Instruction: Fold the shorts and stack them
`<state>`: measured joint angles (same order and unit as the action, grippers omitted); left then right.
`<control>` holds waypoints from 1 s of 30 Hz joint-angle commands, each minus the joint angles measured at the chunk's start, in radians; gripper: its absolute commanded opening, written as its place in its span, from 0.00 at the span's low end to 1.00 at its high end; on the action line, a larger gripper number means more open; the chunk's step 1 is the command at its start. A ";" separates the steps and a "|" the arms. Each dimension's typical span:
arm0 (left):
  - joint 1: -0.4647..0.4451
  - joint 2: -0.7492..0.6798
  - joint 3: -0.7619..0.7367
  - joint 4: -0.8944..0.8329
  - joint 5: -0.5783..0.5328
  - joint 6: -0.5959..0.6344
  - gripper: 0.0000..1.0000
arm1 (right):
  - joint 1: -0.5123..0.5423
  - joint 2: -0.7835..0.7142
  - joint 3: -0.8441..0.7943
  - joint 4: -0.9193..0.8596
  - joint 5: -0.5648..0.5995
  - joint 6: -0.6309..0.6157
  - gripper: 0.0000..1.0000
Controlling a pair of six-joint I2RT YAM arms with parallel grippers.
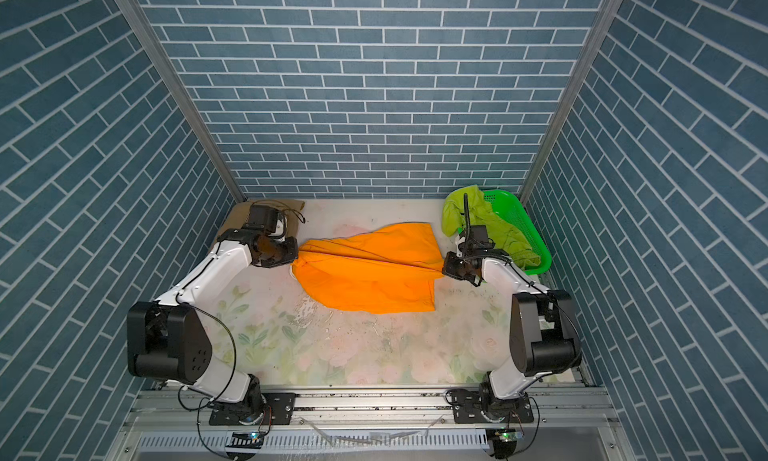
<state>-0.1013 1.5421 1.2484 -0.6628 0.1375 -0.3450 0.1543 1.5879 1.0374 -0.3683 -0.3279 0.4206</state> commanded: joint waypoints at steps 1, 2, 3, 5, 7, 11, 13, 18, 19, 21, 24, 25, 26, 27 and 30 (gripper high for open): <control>0.060 -0.023 0.037 0.026 -0.130 -0.014 0.00 | -0.036 0.017 0.047 -0.024 0.093 -0.022 0.00; 0.069 -0.013 0.031 0.030 -0.113 -0.018 0.00 | -0.036 0.020 0.041 -0.020 0.087 -0.021 0.00; 0.073 -0.003 0.022 0.039 -0.100 -0.022 0.00 | -0.036 0.023 0.030 -0.013 0.085 -0.020 0.00; 0.074 0.011 -0.001 0.068 -0.085 -0.030 0.00 | -0.036 0.034 0.012 -0.004 0.082 -0.020 0.00; 0.074 0.031 -0.017 0.098 -0.067 -0.043 0.00 | -0.036 0.056 0.018 -0.009 0.073 -0.022 0.00; 0.074 0.089 0.003 0.108 -0.023 -0.053 0.00 | -0.033 0.072 0.049 -0.023 0.058 -0.022 0.02; 0.074 0.101 0.002 0.117 -0.020 -0.054 0.01 | -0.030 0.062 0.057 -0.037 0.069 -0.026 0.03; 0.074 0.194 0.070 0.089 0.009 -0.045 0.02 | 0.023 0.011 0.055 -0.089 0.148 -0.056 0.19; 0.074 0.212 0.087 0.083 0.018 -0.043 0.02 | 0.036 0.004 0.053 -0.096 0.161 -0.060 0.23; 0.074 0.231 0.101 0.089 0.036 -0.048 0.05 | 0.061 -0.002 0.053 -0.114 0.189 -0.073 0.31; 0.074 0.243 0.124 0.087 0.042 -0.048 0.11 | 0.100 -0.028 0.053 -0.146 0.267 -0.087 0.42; 0.074 0.250 0.139 0.078 0.040 -0.044 0.12 | 0.123 -0.051 0.047 -0.150 0.297 -0.093 0.46; 0.074 0.260 0.157 0.064 0.040 -0.038 0.14 | 0.156 -0.083 0.038 -0.142 0.320 -0.096 0.52; 0.074 0.267 0.172 0.055 0.041 -0.034 0.15 | 0.185 -0.107 0.029 -0.134 0.326 -0.095 0.58; 0.074 0.284 0.198 0.049 0.063 -0.027 0.27 | 0.326 -0.148 0.021 -0.106 0.352 -0.088 0.81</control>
<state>-0.0299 1.8091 1.4143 -0.5869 0.1856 -0.3817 0.3843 1.4975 1.0630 -0.4717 -0.0444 0.3607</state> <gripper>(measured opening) 0.251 0.769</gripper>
